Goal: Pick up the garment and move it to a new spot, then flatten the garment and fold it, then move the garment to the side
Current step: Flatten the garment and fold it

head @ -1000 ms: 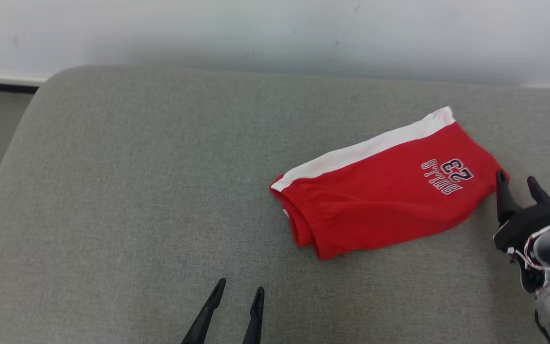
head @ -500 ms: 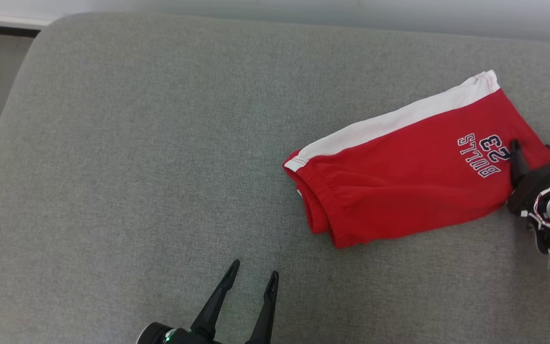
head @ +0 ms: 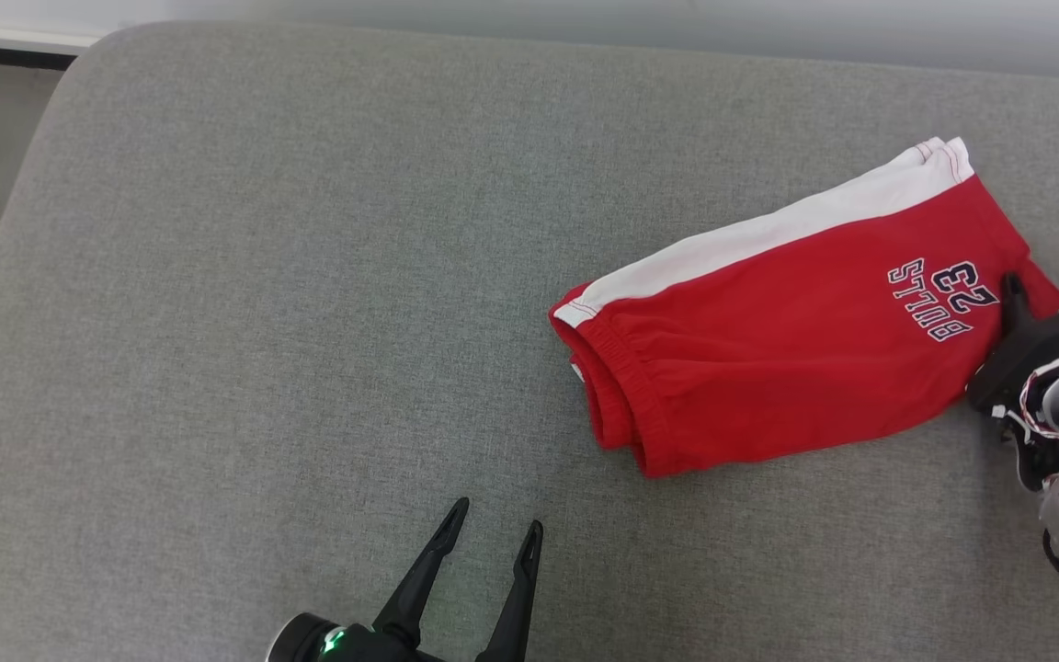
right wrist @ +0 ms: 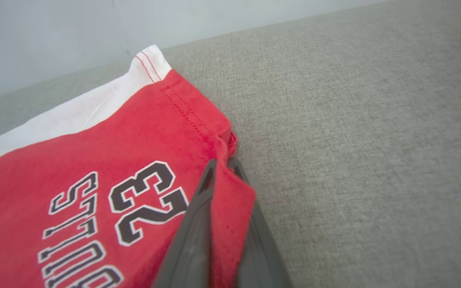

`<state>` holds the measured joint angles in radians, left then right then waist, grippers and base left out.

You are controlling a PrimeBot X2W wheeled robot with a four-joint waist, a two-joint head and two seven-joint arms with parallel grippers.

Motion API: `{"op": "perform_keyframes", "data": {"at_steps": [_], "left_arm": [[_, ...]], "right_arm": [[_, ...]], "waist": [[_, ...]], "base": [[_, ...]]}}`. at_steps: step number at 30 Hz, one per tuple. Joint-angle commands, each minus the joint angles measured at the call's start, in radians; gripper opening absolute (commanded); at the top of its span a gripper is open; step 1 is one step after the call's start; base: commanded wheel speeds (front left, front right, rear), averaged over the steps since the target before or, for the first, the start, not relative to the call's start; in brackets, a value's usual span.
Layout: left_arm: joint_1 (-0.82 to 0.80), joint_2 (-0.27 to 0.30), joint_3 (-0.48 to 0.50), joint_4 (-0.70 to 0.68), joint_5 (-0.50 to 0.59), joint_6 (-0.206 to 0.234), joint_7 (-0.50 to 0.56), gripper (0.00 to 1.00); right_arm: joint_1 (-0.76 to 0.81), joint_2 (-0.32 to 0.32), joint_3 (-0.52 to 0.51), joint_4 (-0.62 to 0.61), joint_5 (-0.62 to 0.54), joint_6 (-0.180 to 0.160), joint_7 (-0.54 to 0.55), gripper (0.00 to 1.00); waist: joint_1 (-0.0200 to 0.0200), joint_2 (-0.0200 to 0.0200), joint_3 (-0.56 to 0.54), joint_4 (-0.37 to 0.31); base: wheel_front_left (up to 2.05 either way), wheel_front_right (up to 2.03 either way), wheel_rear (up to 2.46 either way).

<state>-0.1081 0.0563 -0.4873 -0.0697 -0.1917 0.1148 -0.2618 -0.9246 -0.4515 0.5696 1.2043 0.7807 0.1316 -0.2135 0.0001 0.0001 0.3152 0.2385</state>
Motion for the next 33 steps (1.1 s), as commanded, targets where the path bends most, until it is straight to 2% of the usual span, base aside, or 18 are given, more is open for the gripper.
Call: {"op": "perform_keyframes", "data": {"at_steps": [1, 9, 13, 24, 33], "left_arm": [[0.003, 0.000, 0.004, 0.005, 0.008, -0.005, -0.003, 1.00], [0.027, -0.001, 0.006, 0.012, 0.018, -0.004, -0.003, 1.00], [0.038, -0.002, 0.013, 0.005, 0.019, 0.000, -0.003, 1.00], [0.060, -0.003, 0.025, -0.003, 0.023, 0.002, -0.003, 1.00], [0.062, -0.003, 0.021, 0.008, 0.017, -0.004, -0.003, 1.00]], "right_arm": [[0.049, 0.009, 0.005, 0.017, 0.009, -0.002, 0.001, 0.00], [0.101, 0.017, -0.020, -0.017, 0.060, -0.002, -0.046, 0.00], [0.136, 0.002, -0.074, -0.076, 0.071, -0.002, -0.051, 0.00], [0.308, -0.005, -0.265, -0.239, -0.044, -0.002, -0.052, 0.00], [0.361, 0.009, -0.337, -0.266, -0.116, -0.002, -0.052, 0.00]], "waist": [[-0.0001, -0.0001, -0.009, -0.004], [-0.0001, -0.0001, -0.057, -0.033], [-0.0001, -0.0001, -0.079, -0.060], [-0.0001, -0.0001, -0.130, -0.151], [-0.0001, -0.0001, -0.153, -0.176]], "base": [[0.00, 0.00, 0.00], [0.00, 0.00, 0.00], [0.00, 0.00, 0.00], [0.00, 0.00, 0.00], [0.00, 0.00, 0.00]]}}
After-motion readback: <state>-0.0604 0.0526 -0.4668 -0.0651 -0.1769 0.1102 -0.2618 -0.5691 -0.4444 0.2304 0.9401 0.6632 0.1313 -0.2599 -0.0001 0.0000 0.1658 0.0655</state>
